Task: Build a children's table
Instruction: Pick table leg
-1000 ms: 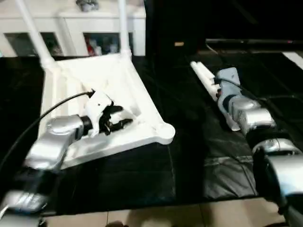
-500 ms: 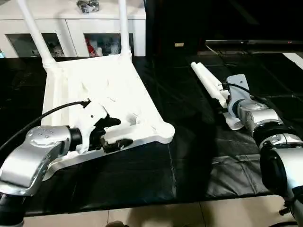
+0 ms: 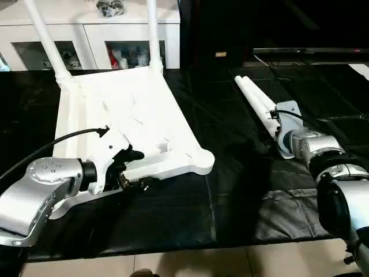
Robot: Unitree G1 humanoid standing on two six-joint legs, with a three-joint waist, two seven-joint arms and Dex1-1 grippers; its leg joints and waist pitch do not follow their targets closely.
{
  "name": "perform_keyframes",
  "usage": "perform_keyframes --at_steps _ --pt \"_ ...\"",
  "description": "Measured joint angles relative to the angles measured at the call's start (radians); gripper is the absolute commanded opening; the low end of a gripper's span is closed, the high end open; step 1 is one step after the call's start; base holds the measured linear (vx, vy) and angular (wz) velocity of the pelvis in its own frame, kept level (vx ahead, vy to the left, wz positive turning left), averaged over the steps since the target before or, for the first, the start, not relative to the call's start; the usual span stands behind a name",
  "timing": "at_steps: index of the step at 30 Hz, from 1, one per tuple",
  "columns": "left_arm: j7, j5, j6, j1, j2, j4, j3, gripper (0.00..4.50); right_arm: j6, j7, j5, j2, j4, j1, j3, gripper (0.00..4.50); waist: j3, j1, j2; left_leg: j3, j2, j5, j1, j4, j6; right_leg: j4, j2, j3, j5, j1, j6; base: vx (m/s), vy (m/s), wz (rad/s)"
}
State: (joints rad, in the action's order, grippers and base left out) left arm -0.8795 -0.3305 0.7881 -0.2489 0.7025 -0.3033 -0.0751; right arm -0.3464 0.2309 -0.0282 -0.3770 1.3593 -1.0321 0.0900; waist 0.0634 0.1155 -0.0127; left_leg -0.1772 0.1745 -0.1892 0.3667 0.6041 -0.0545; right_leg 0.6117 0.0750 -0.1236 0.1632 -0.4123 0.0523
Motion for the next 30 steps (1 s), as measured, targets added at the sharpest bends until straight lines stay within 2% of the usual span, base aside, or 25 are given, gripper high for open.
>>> perform_keyframes --at_steps 4,7,11,16,17,23,30 --pt "0.0 -0.005 0.002 -0.002 0.003 0.0 -0.001 4.48 -0.051 0.057 0.001 -0.001 0.0 0.0 0.014 4.5 0.0 0.0 0.0 0.0 0.0 0.0 0.0 0.0 0.0 0.0 0.0 0.0 0.0 0.0 0.0 0.0 0.0 0.0" --pt "-0.007 -0.013 0.005 -0.003 0.004 -0.002 -0.001 4.48 -0.092 0.112 -0.003 -0.002 0.0 -0.002 0.001 4.5 0.0 0.0 0.0 0.0 0.0 0.0 0.0 0.001 0.0 0.0 0.0 0.0 0.0 0.0 0.0 0.0 0.0 0.0" --pt "-0.012 -0.02 0.011 -0.003 0.004 -0.005 -0.007 4.5 -0.131 0.136 -0.018 -0.004 0.001 -0.002 -0.012 4.08 0.0 0.001 0.0 0.0 0.0 0.0 0.001 0.001 0.0 0.0 0.0 0.0 0.0 0.0 0.0 0.0 0.0 0.0" --pt "-0.012 -0.028 0.013 -0.008 0.004 -0.005 -0.013 4.5 -0.152 0.142 -0.026 -0.005 0.001 -0.002 -0.012 3.77 0.0 0.001 0.0 0.0 0.0 0.0 0.0 0.002 0.0 0.0 0.0 0.0 0.0 0.0 0.0 0.0 0.0 0.0" --pt "-0.012 -0.028 0.013 -0.009 0.004 -0.006 -0.014 4.5 -0.154 0.142 -0.026 -0.005 0.001 -0.002 -0.012 3.54 0.0 0.001 0.0 0.0 0.0 0.0 0.0 0.002 0.0 0.0 0.0 0.0 0.0 0.0 0.0 0.0 0.0 0.0" --pt "-0.011 -0.028 0.013 -0.011 0.004 -0.005 -0.021 4.5 -0.156 0.138 -0.026 -0.005 0.001 -0.002 -0.01 3.01 0.0 0.001 0.0 0.0 0.0 0.0 0.0 0.002 0.0 0.001 0.0 0.0 0.0 0.0 0.0 0.0 0.0 0.0" --pt "-0.006 -0.026 0.006 -0.029 -0.004 0.005 -0.03 4.5 -0.154 0.113 -0.021 -0.005 0.001 0.001 0.016 2.81 0.0 0.0 0.0 0.0 0.0 0.0 0.001 0.003 0.0 0.001 0.0 0.0 0.0 0.0 -0.001 0.0 0.0 0.0"
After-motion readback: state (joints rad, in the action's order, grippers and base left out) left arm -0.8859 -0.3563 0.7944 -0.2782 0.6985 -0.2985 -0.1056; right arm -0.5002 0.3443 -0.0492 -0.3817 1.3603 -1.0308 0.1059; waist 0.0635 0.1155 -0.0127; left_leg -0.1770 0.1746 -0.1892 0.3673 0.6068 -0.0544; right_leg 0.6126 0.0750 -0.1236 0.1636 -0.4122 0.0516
